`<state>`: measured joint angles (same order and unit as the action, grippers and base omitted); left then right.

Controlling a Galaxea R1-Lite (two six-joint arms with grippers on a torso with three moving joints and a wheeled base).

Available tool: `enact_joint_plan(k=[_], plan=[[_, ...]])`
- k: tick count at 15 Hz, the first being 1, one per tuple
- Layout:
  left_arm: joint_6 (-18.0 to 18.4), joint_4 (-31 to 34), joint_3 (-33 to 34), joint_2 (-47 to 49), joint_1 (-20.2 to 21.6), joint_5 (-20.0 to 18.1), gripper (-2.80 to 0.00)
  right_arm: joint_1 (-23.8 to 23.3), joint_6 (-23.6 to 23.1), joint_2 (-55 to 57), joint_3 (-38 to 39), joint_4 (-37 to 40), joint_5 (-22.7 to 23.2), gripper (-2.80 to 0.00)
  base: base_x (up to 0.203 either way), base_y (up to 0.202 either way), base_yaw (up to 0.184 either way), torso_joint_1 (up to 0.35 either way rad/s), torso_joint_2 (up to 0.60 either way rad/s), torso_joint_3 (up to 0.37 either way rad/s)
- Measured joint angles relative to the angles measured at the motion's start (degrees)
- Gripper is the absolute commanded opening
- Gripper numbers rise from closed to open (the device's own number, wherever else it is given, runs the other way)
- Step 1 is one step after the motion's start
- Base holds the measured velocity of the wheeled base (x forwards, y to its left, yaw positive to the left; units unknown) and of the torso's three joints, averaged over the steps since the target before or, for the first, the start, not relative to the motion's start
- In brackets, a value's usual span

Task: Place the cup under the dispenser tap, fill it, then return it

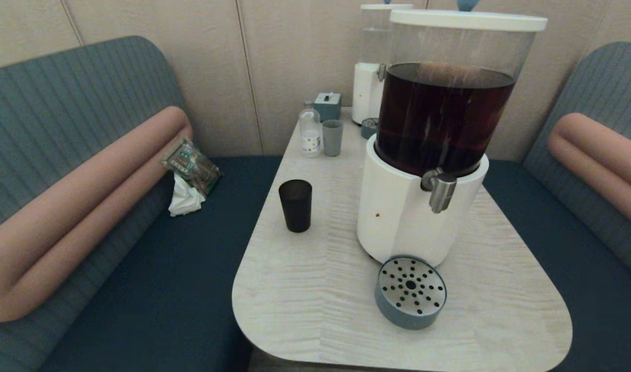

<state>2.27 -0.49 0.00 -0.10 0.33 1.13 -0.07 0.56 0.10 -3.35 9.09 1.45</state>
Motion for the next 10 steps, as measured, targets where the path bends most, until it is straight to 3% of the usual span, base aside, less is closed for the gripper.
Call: enact_joint_plan(k=[3, 10], plan=[[-0.26, 3.49, -0.62, 0.00, -0.04, -0.80, -2.80, 0.00, -0.01, 0.00, 0.00, -0.01, 0.02, -2.80, 0.000, 0.000, 0.000, 0.000, 0.00, 0.000], [-1.00, 0.98, -0.30, 0.00, -0.09, -0.42, -2.80, 0.02, -0.01, 0.00, 0.02, -0.02, 0.02, -2.80, 0.000, 0.000, 0.000, 0.000, 0.00, 0.000]])
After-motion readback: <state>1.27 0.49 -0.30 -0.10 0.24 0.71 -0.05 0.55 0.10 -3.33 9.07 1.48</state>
